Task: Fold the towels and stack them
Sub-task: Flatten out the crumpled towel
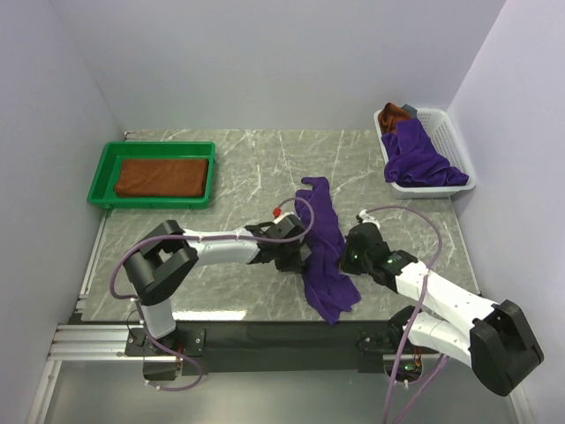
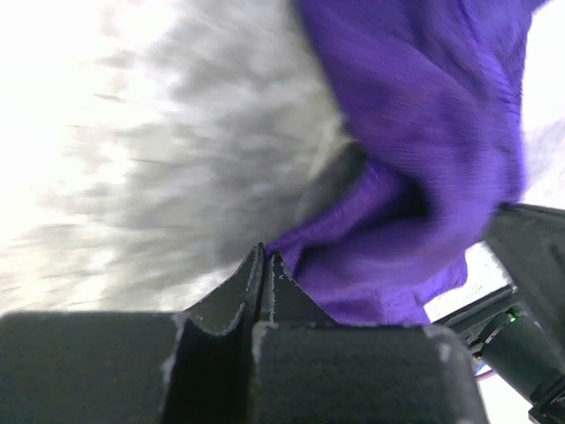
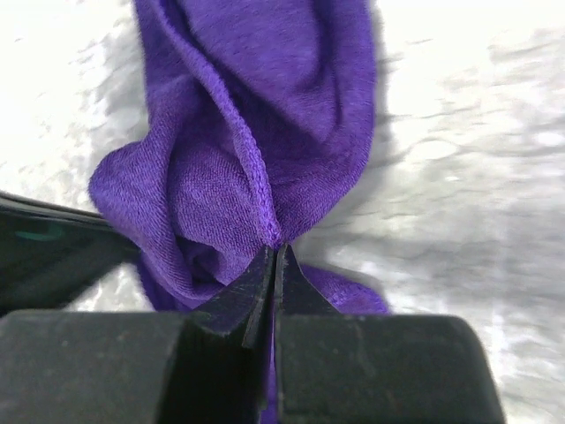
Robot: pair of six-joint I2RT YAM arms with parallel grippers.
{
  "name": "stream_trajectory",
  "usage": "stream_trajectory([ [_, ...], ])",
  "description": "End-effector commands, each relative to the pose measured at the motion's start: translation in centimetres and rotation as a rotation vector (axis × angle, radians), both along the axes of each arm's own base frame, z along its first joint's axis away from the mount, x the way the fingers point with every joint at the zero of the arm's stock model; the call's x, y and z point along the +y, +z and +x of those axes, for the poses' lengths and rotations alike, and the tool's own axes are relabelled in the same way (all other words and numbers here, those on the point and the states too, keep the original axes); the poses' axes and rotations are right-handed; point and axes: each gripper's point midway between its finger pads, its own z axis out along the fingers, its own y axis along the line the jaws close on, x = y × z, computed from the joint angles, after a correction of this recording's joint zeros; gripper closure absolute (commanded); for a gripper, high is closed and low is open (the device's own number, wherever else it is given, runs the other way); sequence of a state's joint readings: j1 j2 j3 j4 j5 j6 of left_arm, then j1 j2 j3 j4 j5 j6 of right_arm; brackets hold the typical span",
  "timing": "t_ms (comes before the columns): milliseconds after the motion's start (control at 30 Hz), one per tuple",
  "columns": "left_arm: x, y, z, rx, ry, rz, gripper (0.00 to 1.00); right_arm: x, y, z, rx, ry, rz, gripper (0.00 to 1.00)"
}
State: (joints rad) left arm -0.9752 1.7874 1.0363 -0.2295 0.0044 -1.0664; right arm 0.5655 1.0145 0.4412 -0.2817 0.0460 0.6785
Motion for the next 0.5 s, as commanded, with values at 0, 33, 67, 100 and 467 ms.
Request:
stream_trajectory([
  [0, 3.2, 2.7, 2.6, -0.073, 0.085, 0.001, 0.99, -2.2, 2.2, 2.1, -0.073, -0.071, -0.059, 1.0],
  [33, 5.5, 2.5, 4.0, -0.076, 0.138, 0.029, 0.99, -2.8, 2.6, 2.3, -0.083, -0.077, -0.071, 1.0],
  [67, 7.9, 1.6, 4.1, -0.074, 0.179, 0.074, 0.99, -3.6, 2.8, 2.4, -0.08, -0.103, -0.089, 1.0],
  [100, 9.2, 2.7, 4.7, -0.093, 0.21, 0.058, 0.99, -4.3, 3.1, 2.7, -0.084, -0.122, -0.095, 1.0],
  [467, 18.1, 4.2, 7.4, -0.141, 0.356, 0.138, 0.99, -7.5, 3.7, 4.9, -0.068, -0.246, -0.079, 1.0],
])
